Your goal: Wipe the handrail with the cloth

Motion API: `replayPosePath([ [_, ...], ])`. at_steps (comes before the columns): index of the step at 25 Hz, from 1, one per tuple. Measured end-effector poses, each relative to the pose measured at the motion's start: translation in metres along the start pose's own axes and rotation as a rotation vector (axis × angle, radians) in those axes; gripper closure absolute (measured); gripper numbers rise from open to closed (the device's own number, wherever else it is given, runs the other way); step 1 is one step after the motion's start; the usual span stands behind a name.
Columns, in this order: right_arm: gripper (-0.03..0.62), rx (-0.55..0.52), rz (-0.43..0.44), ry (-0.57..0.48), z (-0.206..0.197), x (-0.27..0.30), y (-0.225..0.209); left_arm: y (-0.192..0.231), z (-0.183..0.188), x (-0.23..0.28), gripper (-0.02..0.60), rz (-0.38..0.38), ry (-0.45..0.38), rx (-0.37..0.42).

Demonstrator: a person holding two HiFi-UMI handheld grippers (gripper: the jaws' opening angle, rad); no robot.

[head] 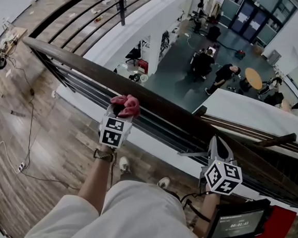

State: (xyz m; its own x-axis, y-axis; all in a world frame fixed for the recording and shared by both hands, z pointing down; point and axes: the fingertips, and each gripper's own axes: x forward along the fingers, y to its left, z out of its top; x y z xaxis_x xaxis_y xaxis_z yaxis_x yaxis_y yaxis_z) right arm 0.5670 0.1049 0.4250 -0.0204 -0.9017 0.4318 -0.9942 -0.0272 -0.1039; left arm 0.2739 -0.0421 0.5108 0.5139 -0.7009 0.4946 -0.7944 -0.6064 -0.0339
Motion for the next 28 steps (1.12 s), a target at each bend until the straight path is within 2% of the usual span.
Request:
replayPosePath([
  [10, 0.591, 0.006, 0.023, -0.008, -0.008, 0.000, -0.012, -0.033, -0.002, 0.006, 0.434, -0.031, 0.008, 0.036],
  [28, 0.591, 0.046, 0.028, -0.013, -0.020, -0.021, -0.049, -0.118, 0.007, 0.009, 0.434, -0.121, 0.022, 0.118],
])
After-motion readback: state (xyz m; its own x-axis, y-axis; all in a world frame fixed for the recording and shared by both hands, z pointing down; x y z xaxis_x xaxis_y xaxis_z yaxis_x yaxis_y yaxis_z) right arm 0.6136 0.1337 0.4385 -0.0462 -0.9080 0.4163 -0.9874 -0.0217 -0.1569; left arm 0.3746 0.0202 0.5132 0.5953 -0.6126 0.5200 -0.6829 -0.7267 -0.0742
